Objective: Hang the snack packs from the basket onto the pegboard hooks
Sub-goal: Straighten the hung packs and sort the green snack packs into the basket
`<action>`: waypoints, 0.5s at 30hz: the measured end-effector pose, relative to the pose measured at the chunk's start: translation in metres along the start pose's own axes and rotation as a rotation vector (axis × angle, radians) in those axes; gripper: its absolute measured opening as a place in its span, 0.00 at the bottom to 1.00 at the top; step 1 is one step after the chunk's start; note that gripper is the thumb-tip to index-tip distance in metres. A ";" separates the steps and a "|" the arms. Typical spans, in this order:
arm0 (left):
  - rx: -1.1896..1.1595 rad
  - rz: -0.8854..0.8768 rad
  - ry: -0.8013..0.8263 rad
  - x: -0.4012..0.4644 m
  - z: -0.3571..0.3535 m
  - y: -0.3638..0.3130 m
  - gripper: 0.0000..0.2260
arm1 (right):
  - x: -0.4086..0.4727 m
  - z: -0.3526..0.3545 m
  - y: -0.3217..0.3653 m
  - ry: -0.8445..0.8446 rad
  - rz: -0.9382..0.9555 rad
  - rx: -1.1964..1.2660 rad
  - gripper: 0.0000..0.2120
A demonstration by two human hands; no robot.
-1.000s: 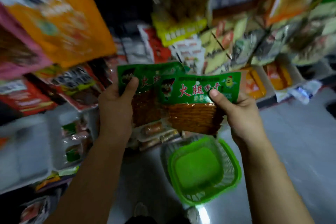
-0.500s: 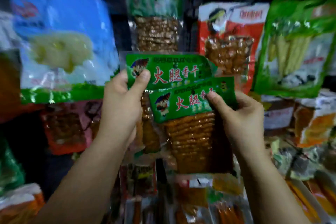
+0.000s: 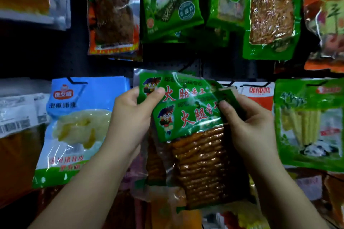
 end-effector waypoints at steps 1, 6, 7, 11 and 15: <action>-0.005 -0.017 -0.005 0.007 -0.003 -0.006 0.04 | 0.006 -0.001 0.001 -0.001 0.010 -0.002 0.11; 0.062 -0.159 -0.054 0.036 -0.017 -0.033 0.06 | 0.032 -0.002 0.010 0.013 0.093 -0.017 0.14; 0.075 -0.173 -0.061 0.041 -0.020 -0.035 0.07 | 0.036 -0.002 0.011 0.007 0.114 -0.024 0.15; 0.098 -0.157 -0.097 0.060 -0.027 -0.034 0.06 | 0.054 -0.002 0.012 -0.005 0.144 -0.057 0.15; 0.125 -0.105 -0.123 0.072 -0.030 -0.029 0.04 | 0.069 -0.004 0.005 0.024 0.108 -0.045 0.14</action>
Point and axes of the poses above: each hand's wrist, its own x-axis towards the middle knuckle, its own z-axis out of the back of the hand, y = z × x, the point moved 6 cm from there along x, towards the middle knuckle, and after that the axes turned 13 degrees about x, right-handed, at the moved point
